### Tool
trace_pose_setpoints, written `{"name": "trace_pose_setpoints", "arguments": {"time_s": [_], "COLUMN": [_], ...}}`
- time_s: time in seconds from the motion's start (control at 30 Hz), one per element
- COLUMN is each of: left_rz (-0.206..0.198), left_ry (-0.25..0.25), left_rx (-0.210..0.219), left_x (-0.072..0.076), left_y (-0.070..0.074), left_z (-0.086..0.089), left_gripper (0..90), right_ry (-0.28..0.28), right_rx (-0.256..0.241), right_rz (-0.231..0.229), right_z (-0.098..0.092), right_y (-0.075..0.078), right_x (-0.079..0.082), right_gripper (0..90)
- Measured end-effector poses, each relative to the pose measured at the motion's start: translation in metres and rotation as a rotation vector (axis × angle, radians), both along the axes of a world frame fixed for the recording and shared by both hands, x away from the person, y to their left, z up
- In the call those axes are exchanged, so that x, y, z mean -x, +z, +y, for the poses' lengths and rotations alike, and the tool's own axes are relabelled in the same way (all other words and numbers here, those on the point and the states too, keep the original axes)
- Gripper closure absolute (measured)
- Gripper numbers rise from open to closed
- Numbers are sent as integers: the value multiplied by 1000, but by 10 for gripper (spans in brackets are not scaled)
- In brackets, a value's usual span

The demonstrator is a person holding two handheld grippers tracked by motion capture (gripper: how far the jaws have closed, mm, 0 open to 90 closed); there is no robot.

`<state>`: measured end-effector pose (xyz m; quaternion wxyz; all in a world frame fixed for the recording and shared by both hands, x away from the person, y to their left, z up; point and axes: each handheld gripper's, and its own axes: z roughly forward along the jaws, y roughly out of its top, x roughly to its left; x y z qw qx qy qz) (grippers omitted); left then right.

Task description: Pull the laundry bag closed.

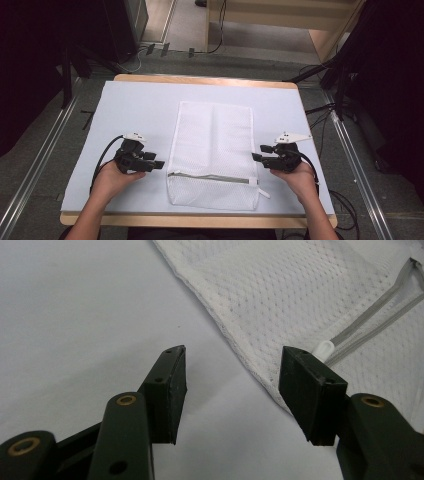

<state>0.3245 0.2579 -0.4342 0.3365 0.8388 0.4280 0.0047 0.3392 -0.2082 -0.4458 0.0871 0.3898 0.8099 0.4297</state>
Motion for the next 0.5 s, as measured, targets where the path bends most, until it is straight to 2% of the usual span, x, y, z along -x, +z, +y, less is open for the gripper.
{"name": "trace_pose_setpoints", "arguments": {"time_s": [0.07,0.17,0.27,0.3,0.4,0.5], "left_rz": [5,-10,0,11,26,32], "left_ry": [-4,-11,-3,3,10,13], "left_rx": [8,6,24,24,28,35], "left_x": [-1,-1,-2,-2,-4,-5], "left_y": [0,1,2,2,1,1], "left_z": [0,-1,1,1,3,3], "left_gripper": [473,477,471,462,449,416], "right_ry": [11,18,39,43,46,43], "right_rx": [3,4,-11,-5,19,15], "right_rz": [0,6,63,70,51,40], "right_z": [1,2,2,3,5,7], "right_y": [-1,-1,-1,-1,-1,1], "right_x": [0,0,-3,-4,-2,0], "right_gripper": [499,513,514,514,517,515]}}
